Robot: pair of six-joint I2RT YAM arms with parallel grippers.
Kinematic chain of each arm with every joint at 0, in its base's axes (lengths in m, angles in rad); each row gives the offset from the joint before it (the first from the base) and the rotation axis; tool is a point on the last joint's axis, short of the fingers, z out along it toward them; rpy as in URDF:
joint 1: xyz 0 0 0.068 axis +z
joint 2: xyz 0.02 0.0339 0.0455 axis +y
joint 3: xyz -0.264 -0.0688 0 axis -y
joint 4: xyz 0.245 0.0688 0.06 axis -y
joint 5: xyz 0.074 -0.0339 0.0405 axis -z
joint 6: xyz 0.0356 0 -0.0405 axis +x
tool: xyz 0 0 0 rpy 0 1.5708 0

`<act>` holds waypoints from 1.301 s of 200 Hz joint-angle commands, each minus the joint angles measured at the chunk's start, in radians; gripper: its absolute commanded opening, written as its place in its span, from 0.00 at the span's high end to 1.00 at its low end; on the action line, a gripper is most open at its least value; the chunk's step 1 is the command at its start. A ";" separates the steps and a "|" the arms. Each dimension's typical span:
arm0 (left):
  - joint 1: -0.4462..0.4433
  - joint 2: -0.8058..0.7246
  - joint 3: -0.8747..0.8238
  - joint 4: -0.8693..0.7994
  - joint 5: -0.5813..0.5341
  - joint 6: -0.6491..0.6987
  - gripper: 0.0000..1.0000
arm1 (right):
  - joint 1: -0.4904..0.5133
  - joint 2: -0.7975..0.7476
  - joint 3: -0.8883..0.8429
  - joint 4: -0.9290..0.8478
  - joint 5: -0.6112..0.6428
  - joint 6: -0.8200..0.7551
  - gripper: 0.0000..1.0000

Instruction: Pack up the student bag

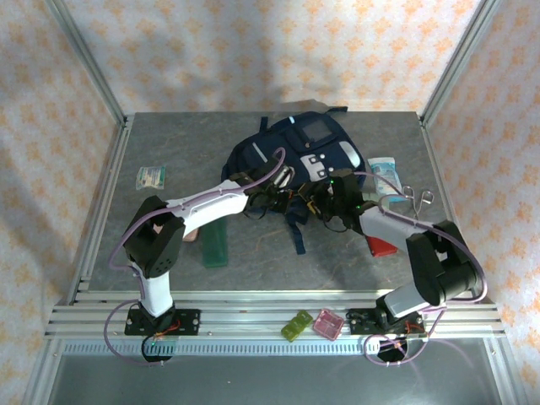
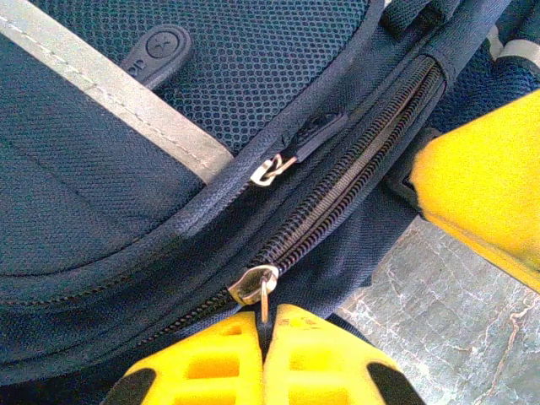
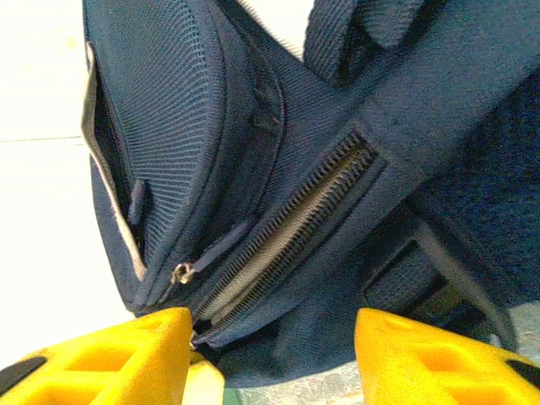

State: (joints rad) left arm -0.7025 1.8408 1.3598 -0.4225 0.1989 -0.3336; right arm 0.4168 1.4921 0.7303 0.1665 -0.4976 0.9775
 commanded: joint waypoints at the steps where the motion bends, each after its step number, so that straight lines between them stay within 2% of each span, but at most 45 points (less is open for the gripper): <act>1: -0.021 -0.034 0.010 0.053 0.005 -0.010 1.00 | 0.005 0.038 0.044 0.052 -0.004 0.046 0.49; 51: -0.033 -0.029 0.003 0.070 0.008 -0.019 1.00 | 0.014 0.159 0.118 0.069 -0.010 0.068 0.54; 64: -0.035 -0.025 0.001 0.073 0.007 -0.019 1.00 | 0.014 0.200 0.141 0.071 -0.018 0.074 0.58; 99: -0.034 -0.022 -0.018 0.056 -0.071 -0.015 1.00 | 0.016 0.255 0.145 0.122 -0.027 0.093 0.94; 108: -0.034 -0.026 -0.026 0.050 -0.106 -0.013 1.00 | 0.017 0.254 0.141 0.126 -0.019 0.092 1.00; 140: -0.017 -0.051 -0.063 0.013 -0.212 -0.004 1.00 | 0.014 0.222 0.122 0.119 0.014 0.072 1.00; 164: 0.045 -0.106 -0.132 0.020 -0.257 -0.007 1.00 | 0.007 0.188 0.091 0.119 0.035 0.064 1.00; 211: 0.244 -0.210 -0.246 0.042 -0.243 0.002 1.00 | -0.018 0.125 0.038 0.125 0.076 0.049 1.00; 260: 0.237 -0.237 -0.264 0.035 -0.172 -0.002 1.00 | -0.029 0.148 0.109 0.085 0.083 0.000 1.00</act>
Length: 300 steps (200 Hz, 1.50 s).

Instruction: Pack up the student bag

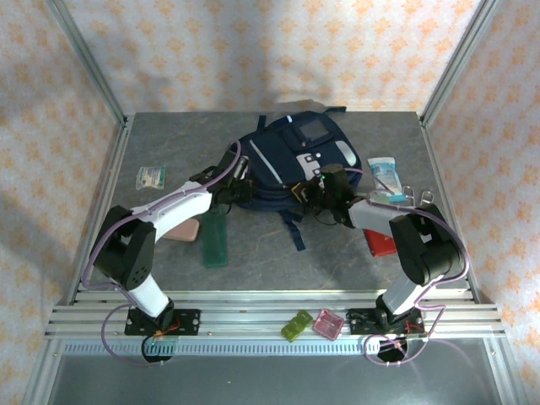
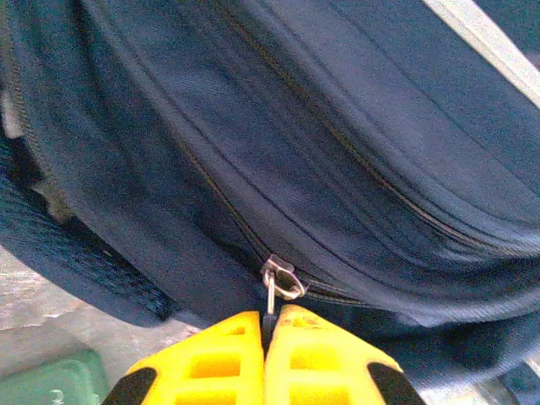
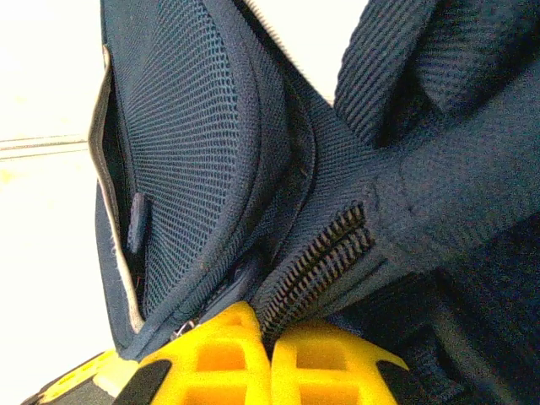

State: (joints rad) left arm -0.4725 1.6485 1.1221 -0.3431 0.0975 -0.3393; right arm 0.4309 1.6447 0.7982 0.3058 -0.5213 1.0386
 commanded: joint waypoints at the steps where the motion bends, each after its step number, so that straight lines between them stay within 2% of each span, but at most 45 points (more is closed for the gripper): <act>1: 0.004 -0.045 -0.026 -0.044 -0.069 0.004 1.00 | -0.043 -0.003 0.043 -0.056 0.106 -0.062 1.00; 46: -0.110 -0.059 -0.022 -0.036 0.008 -0.027 1.00 | -0.059 0.007 0.144 -0.135 0.131 -0.125 1.00; 74: -0.212 -0.045 -0.018 0.008 0.067 -0.074 1.00 | -0.084 0.004 0.189 -0.180 0.138 -0.153 1.00; 105: -0.302 0.011 0.038 0.064 0.074 -0.113 1.00 | -0.105 0.005 0.202 -0.212 0.152 -0.175 1.00; 125: -0.319 0.060 0.084 0.101 0.044 -0.125 1.00 | -0.108 0.012 0.212 -0.251 0.121 -0.190 0.75; 133: -0.320 0.083 0.105 0.105 0.038 -0.126 1.00 | -0.106 0.003 0.198 -0.253 0.099 -0.180 0.69; 158: -0.320 0.124 0.153 0.107 0.039 -0.123 1.00 | -0.090 -0.075 0.101 -0.219 0.043 -0.140 0.60; 188: -0.320 0.128 0.165 0.100 0.038 -0.112 1.00 | -0.046 -0.161 0.009 -0.205 0.038 -0.114 0.58; 216: -0.321 0.121 0.159 0.094 0.036 -0.109 1.00 | -0.015 -0.170 -0.017 -0.168 0.029 -0.089 0.59; 253: -0.322 0.117 0.141 0.103 0.034 -0.115 1.00 | 0.010 -0.096 0.027 -0.152 0.011 -0.077 0.62; 272: -0.323 0.115 0.135 0.104 0.018 -0.117 1.00 | 0.011 -0.069 0.034 -0.137 0.010 -0.067 0.77; 286: -0.322 0.110 0.127 0.101 -0.004 -0.117 1.00 | 0.011 -0.066 0.030 -0.118 0.022 -0.060 0.92; 300: -0.322 0.101 0.114 0.091 -0.035 -0.118 1.00 | 0.011 -0.074 0.025 -0.111 0.041 -0.058 1.00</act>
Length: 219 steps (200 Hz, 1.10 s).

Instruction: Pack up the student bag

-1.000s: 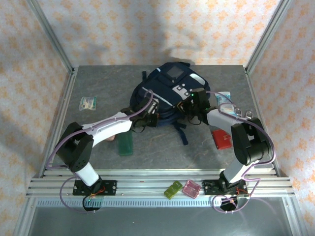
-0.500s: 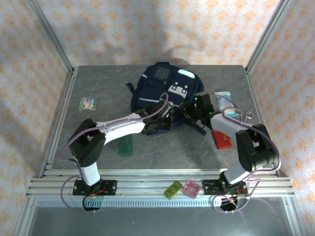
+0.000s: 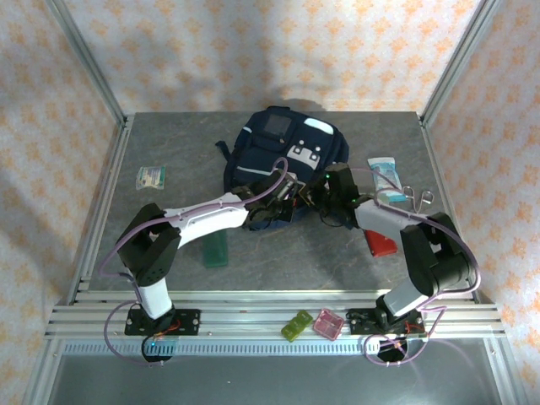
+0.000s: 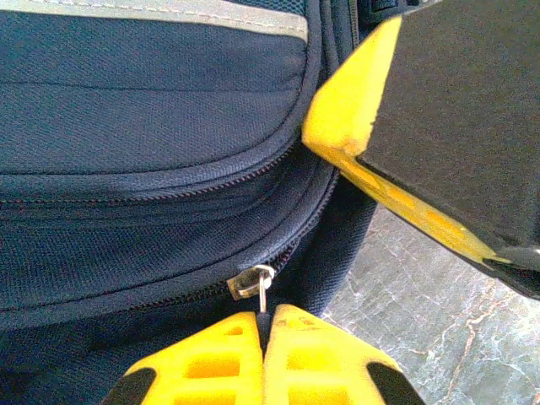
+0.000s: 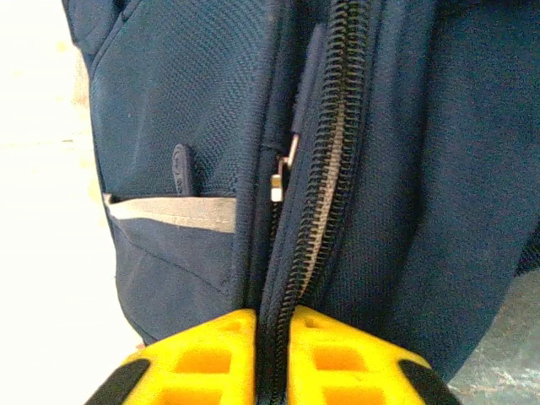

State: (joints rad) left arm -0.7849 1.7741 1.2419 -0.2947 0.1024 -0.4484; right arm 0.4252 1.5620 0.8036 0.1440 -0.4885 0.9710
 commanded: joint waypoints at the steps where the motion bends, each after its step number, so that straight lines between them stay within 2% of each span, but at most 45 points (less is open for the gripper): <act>1: -0.010 -0.026 -0.007 0.042 -0.041 -0.009 1.00 | 0.017 0.008 0.018 0.051 0.010 0.008 1.00; 44: 0.038 -0.091 -0.100 0.005 -0.121 0.000 1.00 | -0.008 -0.033 -0.003 0.051 0.061 -0.002 1.00; 102: 0.260 -0.219 -0.242 -0.021 -0.173 0.055 1.00 | -0.061 -0.093 -0.044 0.064 0.085 -0.003 1.00; 126: 0.315 -0.240 -0.260 -0.030 -0.179 0.074 1.00 | -0.075 -0.083 -0.031 0.062 0.081 -0.011 1.00; 156: 0.305 -0.244 -0.249 -0.031 -0.108 0.071 1.00 | -0.087 -0.038 0.028 0.056 0.063 -0.026 1.00; 196: 0.183 -0.240 -0.213 -0.017 -0.068 0.035 1.00 | -0.113 0.016 0.166 0.014 0.061 -0.053 1.00; 219: 0.118 -0.226 -0.193 0.024 -0.041 -0.001 1.00 | -0.122 0.033 0.219 0.007 0.052 -0.058 0.84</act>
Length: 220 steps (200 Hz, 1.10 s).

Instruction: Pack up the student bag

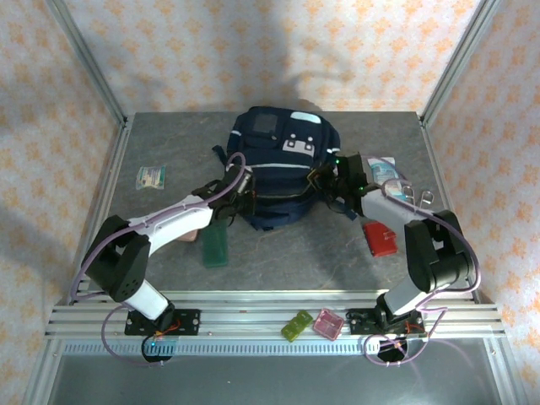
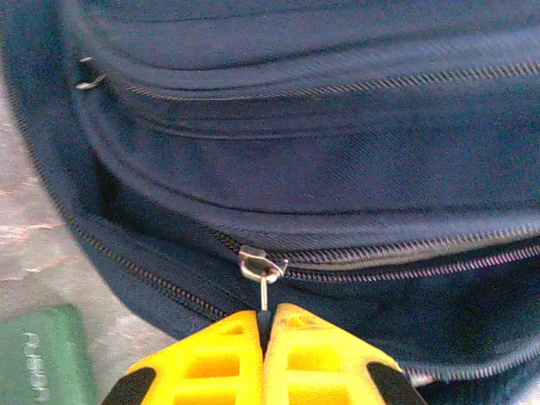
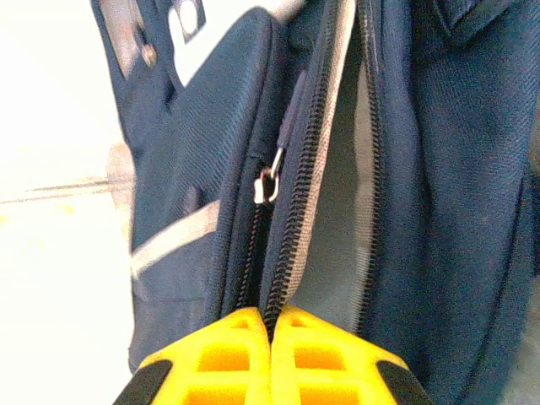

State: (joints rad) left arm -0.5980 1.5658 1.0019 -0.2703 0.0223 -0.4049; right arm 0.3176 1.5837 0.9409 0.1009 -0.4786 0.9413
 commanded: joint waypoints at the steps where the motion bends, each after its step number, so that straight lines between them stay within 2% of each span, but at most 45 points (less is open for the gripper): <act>1: -0.070 -0.017 0.048 0.002 0.039 -0.046 1.00 | -0.014 0.012 0.083 0.051 0.041 -0.028 0.83; 18: -0.105 -0.005 0.058 0.049 0.047 -0.071 1.00 | -0.013 0.005 0.063 0.099 0.005 0.001 0.69; 30: -0.118 0.009 0.069 0.075 0.048 -0.082 1.00 | -0.004 -0.007 0.020 0.148 -0.020 0.034 0.65; 95: -0.144 0.079 0.102 0.110 0.062 -0.097 1.00 | 0.136 -0.023 -0.163 0.346 -0.051 0.166 0.62; 118: -0.146 0.073 0.082 0.109 0.050 -0.102 1.00 | 0.177 0.003 -0.169 0.372 -0.033 0.177 0.72; 140: -0.146 0.061 0.058 0.109 0.021 -0.106 1.00 | 0.187 0.036 -0.160 0.381 -0.034 0.180 0.93; 152: -0.146 0.057 0.049 0.092 -0.009 -0.102 1.00 | 0.187 0.041 -0.160 0.383 -0.029 0.175 1.00; 181: -0.124 0.033 0.016 0.057 -0.063 -0.089 1.00 | 0.181 0.013 -0.165 0.351 0.013 0.152 1.00; 220: -0.010 -0.038 -0.078 0.047 -0.070 -0.064 1.00 | 0.149 -0.039 -0.184 0.325 0.046 0.137 1.00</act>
State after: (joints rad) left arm -0.6876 1.5978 0.9794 -0.2096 0.0204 -0.4965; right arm 0.4900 1.6077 0.7719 0.4225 -0.4789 1.1103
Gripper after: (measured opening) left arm 0.046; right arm 0.066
